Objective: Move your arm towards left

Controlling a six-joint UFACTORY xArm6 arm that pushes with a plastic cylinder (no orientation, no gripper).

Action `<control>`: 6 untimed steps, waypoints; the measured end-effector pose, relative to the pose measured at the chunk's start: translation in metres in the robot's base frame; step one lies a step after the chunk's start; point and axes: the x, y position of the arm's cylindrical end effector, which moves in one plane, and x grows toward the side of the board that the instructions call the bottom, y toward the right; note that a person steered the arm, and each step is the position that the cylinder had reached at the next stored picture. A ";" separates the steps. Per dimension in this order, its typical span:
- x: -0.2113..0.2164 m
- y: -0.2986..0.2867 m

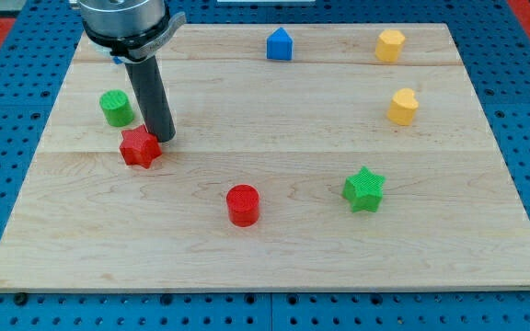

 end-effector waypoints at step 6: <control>0.048 -0.136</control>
